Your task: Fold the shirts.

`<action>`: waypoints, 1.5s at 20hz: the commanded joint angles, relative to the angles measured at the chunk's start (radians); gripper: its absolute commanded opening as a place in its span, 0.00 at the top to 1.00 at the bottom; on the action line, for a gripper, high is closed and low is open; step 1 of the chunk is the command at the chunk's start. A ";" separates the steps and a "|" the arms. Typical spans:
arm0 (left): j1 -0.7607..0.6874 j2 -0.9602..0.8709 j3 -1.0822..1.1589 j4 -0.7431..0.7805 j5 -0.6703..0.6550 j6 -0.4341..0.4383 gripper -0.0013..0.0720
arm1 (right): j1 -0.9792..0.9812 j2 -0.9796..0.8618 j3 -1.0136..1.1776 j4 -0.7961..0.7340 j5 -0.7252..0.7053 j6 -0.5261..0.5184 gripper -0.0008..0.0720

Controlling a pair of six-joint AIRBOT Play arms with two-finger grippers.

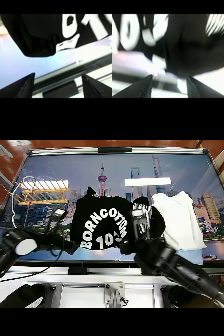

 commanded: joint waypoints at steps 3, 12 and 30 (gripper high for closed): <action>0.177 -0.065 0.118 0.005 0.182 -0.009 0.03 | -0.325 0.048 0.105 -0.072 0.510 0.000 0.24; 0.322 -0.842 0.686 -0.154 0.136 0.075 0.02 | -0.747 -0.519 0.352 0.573 0.562 -0.550 0.24; 0.315 -0.853 0.856 -0.178 0.159 0.258 0.90 | -0.682 -0.777 0.363 0.927 0.398 -0.922 0.24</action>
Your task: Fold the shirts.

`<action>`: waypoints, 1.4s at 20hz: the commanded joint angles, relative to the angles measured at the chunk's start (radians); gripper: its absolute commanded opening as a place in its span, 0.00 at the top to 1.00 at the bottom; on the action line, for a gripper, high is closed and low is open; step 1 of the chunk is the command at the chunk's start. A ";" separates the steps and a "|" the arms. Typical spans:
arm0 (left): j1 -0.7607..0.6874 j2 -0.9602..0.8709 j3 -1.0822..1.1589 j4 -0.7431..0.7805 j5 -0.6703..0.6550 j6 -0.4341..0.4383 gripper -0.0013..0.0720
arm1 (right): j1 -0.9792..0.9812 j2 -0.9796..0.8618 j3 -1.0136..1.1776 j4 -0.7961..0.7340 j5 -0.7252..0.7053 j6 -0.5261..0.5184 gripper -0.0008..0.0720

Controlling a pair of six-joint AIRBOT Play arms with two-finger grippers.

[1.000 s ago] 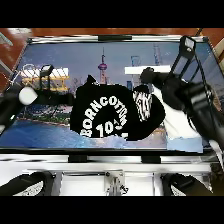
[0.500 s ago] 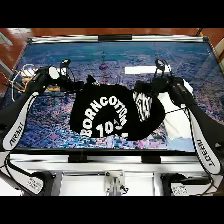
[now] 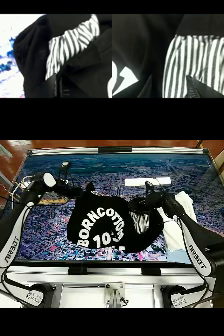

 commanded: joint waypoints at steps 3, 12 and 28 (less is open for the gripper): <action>-0.009 0.135 0.002 0.000 0.002 0.015 0.90 | 0.058 -0.009 0.002 0.050 0.093 -0.092 0.24; -0.046 0.261 0.002 0.019 -0.138 0.035 0.90 | -0.018 0.028 0.086 0.146 -0.025 -0.207 0.08; -0.120 0.470 0.002 0.018 -0.138 0.012 0.90 | 0.119 0.010 0.091 0.017 0.264 -0.380 0.88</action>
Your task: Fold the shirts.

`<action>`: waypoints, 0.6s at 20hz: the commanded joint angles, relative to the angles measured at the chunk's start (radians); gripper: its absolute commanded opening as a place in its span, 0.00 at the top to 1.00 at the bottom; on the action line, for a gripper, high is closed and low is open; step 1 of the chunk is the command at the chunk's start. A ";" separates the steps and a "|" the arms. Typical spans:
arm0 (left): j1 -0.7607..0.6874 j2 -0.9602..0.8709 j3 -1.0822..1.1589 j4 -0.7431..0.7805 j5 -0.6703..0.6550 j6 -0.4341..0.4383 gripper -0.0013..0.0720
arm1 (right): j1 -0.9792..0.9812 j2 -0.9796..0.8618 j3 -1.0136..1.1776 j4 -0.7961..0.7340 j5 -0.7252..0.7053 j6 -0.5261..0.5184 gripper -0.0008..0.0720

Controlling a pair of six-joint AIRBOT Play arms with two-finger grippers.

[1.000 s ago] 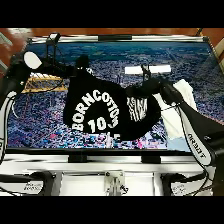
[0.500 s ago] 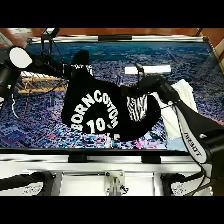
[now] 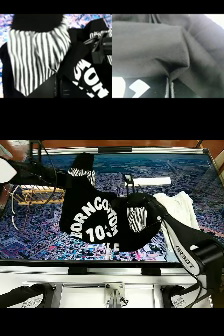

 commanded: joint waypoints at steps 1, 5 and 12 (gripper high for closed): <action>-0.003 0.058 0.001 0.000 0.003 -0.002 0.90 | -0.057 0.119 0.002 -0.170 -0.039 -0.010 0.88; -0.004 0.115 0.001 0.000 -0.054 0.024 0.90 | -0.131 0.426 0.002 -0.244 -0.237 0.016 0.88; -0.049 0.118 -0.183 0.039 -0.266 -0.095 0.90 | 0.151 0.717 -0.089 -0.481 -0.750 0.435 0.88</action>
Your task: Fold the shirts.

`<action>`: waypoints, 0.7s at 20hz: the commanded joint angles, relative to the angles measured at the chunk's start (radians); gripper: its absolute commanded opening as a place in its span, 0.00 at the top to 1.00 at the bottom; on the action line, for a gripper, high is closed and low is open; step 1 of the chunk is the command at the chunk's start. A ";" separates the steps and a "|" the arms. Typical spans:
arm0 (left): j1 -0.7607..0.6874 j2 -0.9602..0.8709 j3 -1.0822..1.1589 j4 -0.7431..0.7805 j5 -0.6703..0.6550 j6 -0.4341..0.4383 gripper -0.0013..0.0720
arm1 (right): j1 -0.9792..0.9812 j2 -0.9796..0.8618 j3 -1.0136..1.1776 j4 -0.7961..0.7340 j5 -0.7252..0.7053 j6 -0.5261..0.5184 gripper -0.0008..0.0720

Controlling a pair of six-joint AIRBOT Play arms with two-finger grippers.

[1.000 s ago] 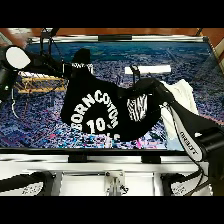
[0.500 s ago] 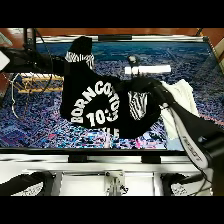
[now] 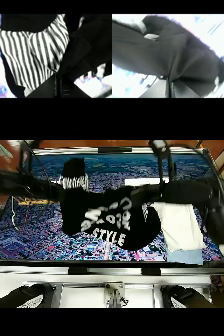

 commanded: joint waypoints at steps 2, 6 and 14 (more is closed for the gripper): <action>-0.050 0.018 -0.222 0.055 -0.071 -0.124 0.90 | 0.252 0.139 -0.169 -0.312 -0.326 0.378 0.88; -0.112 0.081 -0.560 0.083 -0.013 -0.273 0.90 | 0.444 0.195 -0.422 -0.368 -0.299 0.573 0.88; -0.073 0.151 -0.623 0.129 0.010 -0.315 0.01 | 0.558 0.224 -0.496 -0.449 -0.330 0.666 0.41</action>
